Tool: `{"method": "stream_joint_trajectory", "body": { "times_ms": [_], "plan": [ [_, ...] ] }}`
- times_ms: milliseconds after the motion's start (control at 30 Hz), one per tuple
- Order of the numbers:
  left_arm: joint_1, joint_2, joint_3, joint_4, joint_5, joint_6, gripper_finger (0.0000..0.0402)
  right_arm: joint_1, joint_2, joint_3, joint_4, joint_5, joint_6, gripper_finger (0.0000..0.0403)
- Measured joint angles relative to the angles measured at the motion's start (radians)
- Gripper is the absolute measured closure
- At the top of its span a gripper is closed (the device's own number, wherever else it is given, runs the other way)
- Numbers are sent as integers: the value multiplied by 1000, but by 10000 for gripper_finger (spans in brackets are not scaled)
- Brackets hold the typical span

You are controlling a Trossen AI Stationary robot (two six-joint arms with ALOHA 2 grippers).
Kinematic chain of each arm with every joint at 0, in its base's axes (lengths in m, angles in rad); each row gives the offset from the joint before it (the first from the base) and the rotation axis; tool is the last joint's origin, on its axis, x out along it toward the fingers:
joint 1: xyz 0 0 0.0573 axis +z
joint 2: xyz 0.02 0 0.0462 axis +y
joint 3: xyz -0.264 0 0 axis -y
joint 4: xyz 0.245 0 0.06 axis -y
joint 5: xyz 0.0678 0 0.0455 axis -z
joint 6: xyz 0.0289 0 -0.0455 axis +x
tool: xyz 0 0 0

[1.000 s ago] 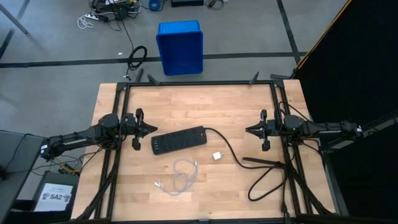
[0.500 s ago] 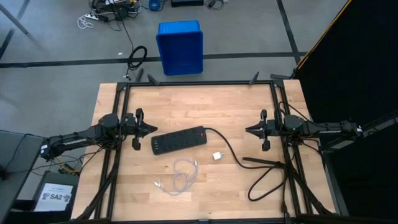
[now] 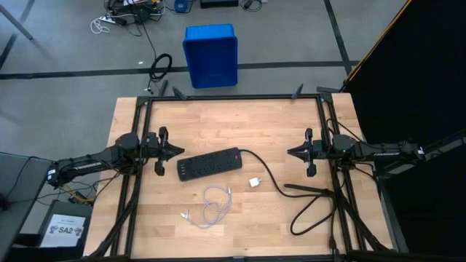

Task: Insert USB
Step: Return to Home Position

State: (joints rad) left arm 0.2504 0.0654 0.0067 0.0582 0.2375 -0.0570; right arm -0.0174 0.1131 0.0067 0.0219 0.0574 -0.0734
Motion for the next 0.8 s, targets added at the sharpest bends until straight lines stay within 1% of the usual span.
{"method": "stream_joint_trajectory", "body": {
  "times_ms": [467,800],
  "plan": [
    [0,0,0,0,0,0,402,0,0,0,0,0,0,390],
    [0,0,0,0,0,0,402,0,0,0,0,0,0,401]
  ]
}}
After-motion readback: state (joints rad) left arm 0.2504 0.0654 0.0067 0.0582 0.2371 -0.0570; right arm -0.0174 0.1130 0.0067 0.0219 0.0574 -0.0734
